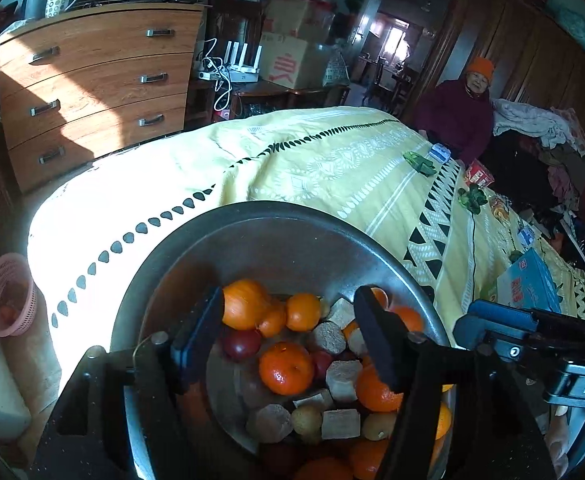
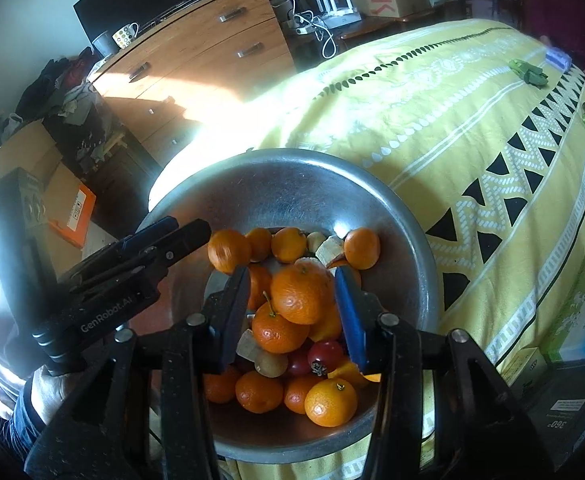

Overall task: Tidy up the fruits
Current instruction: 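Open the left tool over the bowl while the right tool releases the mandarin, then move both open tools back toward the fruit pile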

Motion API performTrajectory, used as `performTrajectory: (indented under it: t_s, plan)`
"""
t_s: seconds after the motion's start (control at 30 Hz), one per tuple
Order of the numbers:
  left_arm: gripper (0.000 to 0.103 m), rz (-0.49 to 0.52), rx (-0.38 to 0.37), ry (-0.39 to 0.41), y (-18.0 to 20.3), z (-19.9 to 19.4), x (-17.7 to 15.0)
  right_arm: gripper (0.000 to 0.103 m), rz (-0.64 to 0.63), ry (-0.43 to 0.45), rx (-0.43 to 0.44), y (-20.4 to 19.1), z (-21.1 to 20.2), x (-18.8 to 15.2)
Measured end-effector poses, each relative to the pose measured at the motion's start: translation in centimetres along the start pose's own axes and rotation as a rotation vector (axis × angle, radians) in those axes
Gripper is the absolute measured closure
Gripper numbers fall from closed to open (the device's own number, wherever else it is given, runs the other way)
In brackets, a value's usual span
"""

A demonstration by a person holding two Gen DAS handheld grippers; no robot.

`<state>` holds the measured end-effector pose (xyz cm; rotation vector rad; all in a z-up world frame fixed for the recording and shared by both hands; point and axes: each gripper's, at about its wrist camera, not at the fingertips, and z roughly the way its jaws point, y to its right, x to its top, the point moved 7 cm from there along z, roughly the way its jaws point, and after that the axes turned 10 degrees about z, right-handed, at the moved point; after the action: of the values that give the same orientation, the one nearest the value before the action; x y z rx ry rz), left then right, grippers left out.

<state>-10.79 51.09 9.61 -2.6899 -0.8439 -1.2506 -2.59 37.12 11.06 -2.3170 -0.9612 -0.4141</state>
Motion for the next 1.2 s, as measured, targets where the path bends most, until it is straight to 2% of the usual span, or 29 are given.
performTrajectory:
  t_s: [0.07,0.2,0.3,0.4,0.47,0.6,0.7,0.8,0.87,1.0,1.07,1.2]
  plan:
    - [0.029,-0.009,0.012,0.007,-0.2,-0.4,0.1,0.043,-0.005,0.031,-0.001,-0.1,-1.2,0.4]
    - [0.029,-0.017,0.008,0.041,0.2,-2.2,0.7,0.043,-0.019,0.125,0.018,-0.3,-5.7,0.2]
    - [0.028,-0.003,-0.015,0.088,1.6,-4.4,1.2,0.04,-0.022,0.203,0.031,0.3,-10.2,-2.5]
    - [0.028,0.028,-0.056,0.134,4.3,-6.6,1.6,0.035,0.011,0.243,-0.014,2.6,-13.6,-7.6]
    - [0.028,0.061,-0.105,0.155,7.6,-7.8,1.6,0.035,0.056,0.251,-0.077,5.3,-15.4,-11.5]
    - [0.028,0.166,-0.227,0.167,15.9,-9.7,0.7,0.035,0.231,0.22,-0.194,12.6,-17.8,-20.0]
    - [0.026,0.271,-0.328,0.162,22.8,-10.9,-1.0,0.035,0.405,0.182,-0.291,18.8,-19.4,-26.7]
    - [0.026,0.383,-0.428,0.139,29.9,-12.0,-3.7,0.035,0.542,0.191,-0.357,23.4,-22.0,-32.2]
    - [0.026,0.449,-0.479,0.116,34.2,-12.3,-5.8,0.035,0.605,0.206,-0.38,25.4,-23.5,-34.6]
    - [0.026,0.546,-0.575,0.037,41.5,-11.6,-10.2,0.035,0.664,0.24,-0.411,27.4,-25.5,-37.4]
    - [0.026,0.585,-0.591,-0.006,44.1,-10.5,-12.0,0.035,0.68,0.262,-0.411,28.6,-26.2,-38.2]
    - [0.026,0.646,-0.574,-0.092,47.6,-6.5,-15.5,0.035,0.686,0.292,-0.431,30.6,-26.7,-39.1]
